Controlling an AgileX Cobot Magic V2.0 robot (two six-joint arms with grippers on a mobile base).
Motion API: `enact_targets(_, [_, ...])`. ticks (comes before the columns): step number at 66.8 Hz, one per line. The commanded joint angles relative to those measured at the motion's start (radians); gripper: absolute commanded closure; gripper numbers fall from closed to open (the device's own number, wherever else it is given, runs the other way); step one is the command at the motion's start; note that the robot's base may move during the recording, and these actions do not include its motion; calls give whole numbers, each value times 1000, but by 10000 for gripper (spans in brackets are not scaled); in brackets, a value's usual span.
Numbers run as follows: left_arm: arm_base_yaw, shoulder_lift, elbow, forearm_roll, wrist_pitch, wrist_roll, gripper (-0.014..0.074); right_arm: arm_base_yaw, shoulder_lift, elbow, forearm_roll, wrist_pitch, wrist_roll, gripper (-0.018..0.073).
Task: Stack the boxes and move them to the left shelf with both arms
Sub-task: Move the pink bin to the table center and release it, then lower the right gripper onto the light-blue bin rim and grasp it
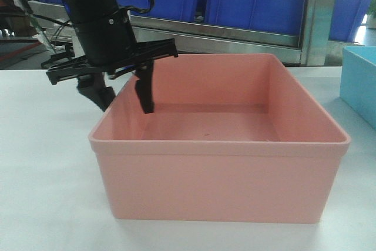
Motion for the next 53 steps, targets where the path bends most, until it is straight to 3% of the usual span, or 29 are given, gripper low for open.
enact_targets(1, [-6,-59,-34,-22,7,15,80,-5,-18,-23,1,-88,-2,506])
enact_targets(5, [-6,-60,-46,-22,44,28,11,-5,-18,-23,1,-88,-2,506])
enact_targets(13, [-8,-93,-97,-19,132,94,12,-5,-18,-23,0,-91,-2,506])
enact_targets(20, [-8,-176,-114,-11,129,161,12,-5,-18,-23,0,-103,-2,506])
enact_targets(32, [-12,-419,-82,145,105,233,20,-5,-18,-24,-1,-78,-2,506])
enact_targets(40, [-10,-583,13,238,48,233,109,-5,-18,-24,-1,-79,-2,506])
enact_targets(53, [-10,-869,265,255,-127,233,364,-5,-18,-61,49,-111,13,506])
